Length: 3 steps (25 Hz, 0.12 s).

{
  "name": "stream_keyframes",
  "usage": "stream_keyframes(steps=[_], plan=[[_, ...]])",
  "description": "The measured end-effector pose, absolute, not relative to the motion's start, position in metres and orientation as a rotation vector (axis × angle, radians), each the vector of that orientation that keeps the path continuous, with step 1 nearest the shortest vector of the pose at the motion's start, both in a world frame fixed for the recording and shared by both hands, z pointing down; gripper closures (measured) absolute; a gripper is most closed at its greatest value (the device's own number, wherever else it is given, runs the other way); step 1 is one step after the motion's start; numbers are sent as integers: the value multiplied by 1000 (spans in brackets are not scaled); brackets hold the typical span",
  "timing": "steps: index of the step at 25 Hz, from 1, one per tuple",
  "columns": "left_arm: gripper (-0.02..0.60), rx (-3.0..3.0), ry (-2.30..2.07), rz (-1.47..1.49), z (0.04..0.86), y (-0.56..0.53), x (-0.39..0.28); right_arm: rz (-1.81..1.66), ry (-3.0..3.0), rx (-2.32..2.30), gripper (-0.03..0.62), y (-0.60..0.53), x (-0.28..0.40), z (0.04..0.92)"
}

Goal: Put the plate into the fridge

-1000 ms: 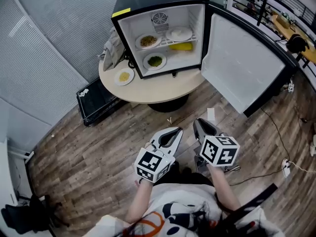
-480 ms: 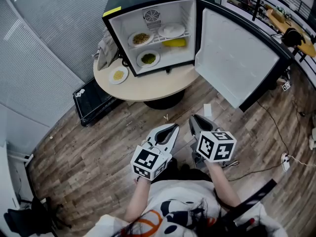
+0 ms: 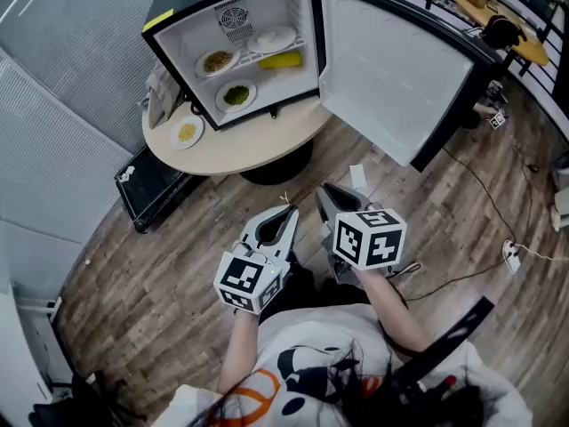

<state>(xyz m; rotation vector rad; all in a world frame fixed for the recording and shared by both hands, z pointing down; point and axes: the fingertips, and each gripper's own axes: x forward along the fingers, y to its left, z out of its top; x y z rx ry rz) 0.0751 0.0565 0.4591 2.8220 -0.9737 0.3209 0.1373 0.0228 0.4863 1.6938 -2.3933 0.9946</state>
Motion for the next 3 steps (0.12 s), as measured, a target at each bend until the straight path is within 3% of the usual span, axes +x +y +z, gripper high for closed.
stream_keyframes(steps=[3], plan=[[568,2822,-983,314,458,56,76,982,-2399,1688,534,22,138,485]])
